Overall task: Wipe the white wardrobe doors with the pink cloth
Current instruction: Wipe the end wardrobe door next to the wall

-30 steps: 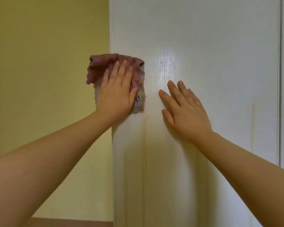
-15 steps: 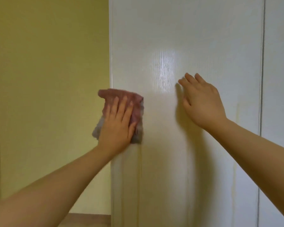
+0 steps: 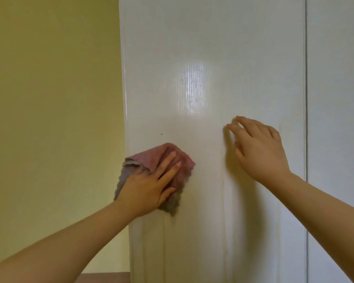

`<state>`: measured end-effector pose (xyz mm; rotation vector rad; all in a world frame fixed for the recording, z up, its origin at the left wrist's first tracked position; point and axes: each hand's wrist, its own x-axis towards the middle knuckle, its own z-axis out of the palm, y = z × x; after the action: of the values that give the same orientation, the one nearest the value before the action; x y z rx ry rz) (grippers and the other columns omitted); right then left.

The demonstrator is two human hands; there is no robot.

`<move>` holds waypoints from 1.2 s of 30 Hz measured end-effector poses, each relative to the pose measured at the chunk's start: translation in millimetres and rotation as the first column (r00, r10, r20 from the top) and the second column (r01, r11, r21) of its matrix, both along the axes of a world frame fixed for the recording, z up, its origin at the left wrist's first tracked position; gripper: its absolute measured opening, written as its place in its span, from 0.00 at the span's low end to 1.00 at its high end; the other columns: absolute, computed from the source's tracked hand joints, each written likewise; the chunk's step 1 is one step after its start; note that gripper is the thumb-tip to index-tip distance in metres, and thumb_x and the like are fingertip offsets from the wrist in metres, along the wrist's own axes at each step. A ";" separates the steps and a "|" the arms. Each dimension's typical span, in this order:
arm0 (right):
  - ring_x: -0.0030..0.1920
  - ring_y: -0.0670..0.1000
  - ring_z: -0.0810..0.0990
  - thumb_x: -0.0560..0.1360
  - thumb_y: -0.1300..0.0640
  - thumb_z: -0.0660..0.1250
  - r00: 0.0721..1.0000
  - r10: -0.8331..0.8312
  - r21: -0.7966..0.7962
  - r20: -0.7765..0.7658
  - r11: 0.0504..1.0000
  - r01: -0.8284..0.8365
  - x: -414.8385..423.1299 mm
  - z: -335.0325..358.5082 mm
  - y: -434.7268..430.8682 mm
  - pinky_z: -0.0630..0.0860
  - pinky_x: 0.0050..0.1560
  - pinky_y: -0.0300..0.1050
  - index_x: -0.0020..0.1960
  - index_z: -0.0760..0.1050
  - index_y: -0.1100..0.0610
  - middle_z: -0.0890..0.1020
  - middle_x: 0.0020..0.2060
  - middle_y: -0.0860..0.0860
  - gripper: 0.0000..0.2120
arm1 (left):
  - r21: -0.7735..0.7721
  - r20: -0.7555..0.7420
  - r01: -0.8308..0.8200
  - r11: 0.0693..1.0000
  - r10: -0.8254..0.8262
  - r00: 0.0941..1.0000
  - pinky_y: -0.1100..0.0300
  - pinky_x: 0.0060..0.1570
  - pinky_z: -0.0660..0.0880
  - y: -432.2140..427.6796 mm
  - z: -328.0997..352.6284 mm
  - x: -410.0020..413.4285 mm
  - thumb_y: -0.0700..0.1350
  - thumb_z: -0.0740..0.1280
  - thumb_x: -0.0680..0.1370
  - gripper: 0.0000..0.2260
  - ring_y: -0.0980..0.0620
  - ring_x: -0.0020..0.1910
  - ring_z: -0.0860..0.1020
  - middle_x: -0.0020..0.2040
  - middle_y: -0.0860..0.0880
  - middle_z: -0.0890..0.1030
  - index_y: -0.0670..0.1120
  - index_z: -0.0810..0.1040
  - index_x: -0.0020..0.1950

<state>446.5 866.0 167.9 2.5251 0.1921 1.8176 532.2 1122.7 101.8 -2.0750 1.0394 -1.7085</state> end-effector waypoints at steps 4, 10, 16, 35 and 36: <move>0.56 0.63 0.77 0.67 0.71 0.65 0.999 -0.035 0.128 -0.033 0.991 0.039 -12.8 -13.7 -27.2 0.69 0.54 0.59 0.54 0.77 0.61 0.77 0.58 0.60 0.17 | -0.259 0.037 -0.048 0.965 0.060 0.998 0.46 0.54 0.72 -14.5 51.3 7.1 0.55 0.51 0.80 0.23 0.39 0.64 0.72 0.73 0.41 0.66 0.46 0.61 0.72; 0.76 0.54 0.49 0.78 0.62 0.53 0.937 -0.072 0.101 -0.341 0.989 0.112 -15.7 -34.4 -31.4 0.53 0.71 0.51 0.75 0.55 0.53 0.52 0.76 0.50 0.26 | 0.047 -0.005 0.022 0.999 -0.022 1.000 0.48 0.61 0.68 -31.8 -24.5 2.1 0.55 0.43 0.83 0.23 0.42 0.63 0.73 0.73 0.45 0.63 0.47 0.60 0.74; 0.73 0.62 0.56 0.76 0.65 0.58 0.959 -0.025 0.155 -0.282 0.985 0.071 -9.8 -37.6 -27.8 0.60 0.67 0.57 0.71 0.64 0.60 0.60 0.73 0.57 0.23 | -0.323 0.046 -0.049 0.945 0.067 0.997 0.47 0.52 0.69 -38.6 64.9 3.5 0.53 0.52 0.79 0.25 0.38 0.57 0.77 0.72 0.40 0.67 0.42 0.67 0.72; 0.76 0.55 0.44 0.79 0.64 0.51 0.925 0.023 0.117 -0.380 0.993 0.023 -14.6 -33.8 -30.7 0.45 0.73 0.44 0.76 0.48 0.55 0.47 0.76 0.52 0.27 | 0.276 0.054 0.061 0.959 -0.079 0.995 0.57 0.38 0.71 -68.6 46.2 -5.6 0.55 0.53 0.79 0.24 0.46 0.39 0.80 0.71 0.46 0.69 0.47 0.68 0.72; 0.76 0.54 0.43 0.79 0.64 0.50 0.920 0.020 0.113 -0.392 0.993 0.026 -15.9 -33.1 -30.8 0.44 0.73 0.43 0.76 0.47 0.54 0.46 0.76 0.51 0.28 | 0.138 0.050 0.073 0.988 -0.081 0.995 0.60 0.31 0.67 -69.6 65.3 -5.6 0.54 0.53 0.79 0.24 0.47 0.31 0.78 0.71 0.44 0.69 0.46 0.69 0.72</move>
<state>430.6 835.2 134.7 2.9460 0.0902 1.3322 526.7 1053.1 167.1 -1.9168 1.1979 -1.6705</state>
